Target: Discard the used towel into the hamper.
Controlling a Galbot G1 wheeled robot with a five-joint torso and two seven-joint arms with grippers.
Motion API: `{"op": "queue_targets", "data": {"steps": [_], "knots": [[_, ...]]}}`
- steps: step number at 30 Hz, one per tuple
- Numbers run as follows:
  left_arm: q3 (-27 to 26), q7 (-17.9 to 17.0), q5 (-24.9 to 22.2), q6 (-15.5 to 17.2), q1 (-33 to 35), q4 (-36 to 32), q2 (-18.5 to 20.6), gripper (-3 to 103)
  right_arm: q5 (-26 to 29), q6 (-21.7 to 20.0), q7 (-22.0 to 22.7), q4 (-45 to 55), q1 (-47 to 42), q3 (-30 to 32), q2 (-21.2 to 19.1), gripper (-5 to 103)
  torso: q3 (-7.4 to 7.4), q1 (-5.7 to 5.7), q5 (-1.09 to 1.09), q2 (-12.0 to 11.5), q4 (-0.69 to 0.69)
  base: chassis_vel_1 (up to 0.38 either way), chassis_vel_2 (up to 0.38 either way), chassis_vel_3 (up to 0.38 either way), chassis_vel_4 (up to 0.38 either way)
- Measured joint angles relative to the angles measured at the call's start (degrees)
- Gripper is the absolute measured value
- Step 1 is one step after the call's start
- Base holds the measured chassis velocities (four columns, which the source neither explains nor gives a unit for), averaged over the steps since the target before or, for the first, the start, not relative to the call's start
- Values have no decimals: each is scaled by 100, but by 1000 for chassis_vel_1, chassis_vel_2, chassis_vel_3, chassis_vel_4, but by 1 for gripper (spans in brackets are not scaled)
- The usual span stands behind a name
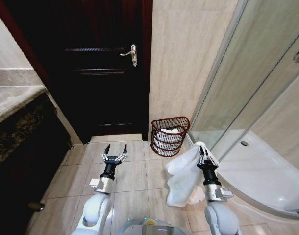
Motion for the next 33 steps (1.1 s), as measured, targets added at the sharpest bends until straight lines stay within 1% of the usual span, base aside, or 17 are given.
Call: {"op": "queue_targets", "data": {"steps": [12,16,19,22,27,30,32,33], "knots": [[16,-3,4,-36,-38,59,0,100,-19,6,71,19,-9,-84,-5,5,-10,-4,-1,-22,0,-143,139,141,-138],[-7,-42,17,114,-50,34,4,100,-3,-11,106,25,76,-120,-21,5,-15,-8,0,-27,0,-40,41,28,-46],[-19,-49,23,154,-63,25,4,100,-2,-19,111,25,112,-126,-22,5,-11,-7,0,-20,0,0,0,0,0],[-23,-54,32,170,-84,26,-1,100,0,-26,112,18,147,-130,-24,5,10,11,1,21,0,0,0,0,0],[-2,-63,92,185,-124,62,-19,100,18,-45,107,12,191,-111,-27,5,84,59,1,139,-1,0,0,0,0],[6,-62,171,105,-155,98,-26,100,49,-80,98,29,227,-95,-40,5,122,84,1,200,0,0,0,0,0],[13,-61,244,35,-193,134,-36,100,73,-185,70,103,284,-93,-60,5,148,98,0,238,-1,0,0,0,0],[19,-62,252,33,-203,139,-38,100,114,-319,36,190,344,-91,-79,5,155,101,1,249,-1,0,0,0,0]]}}
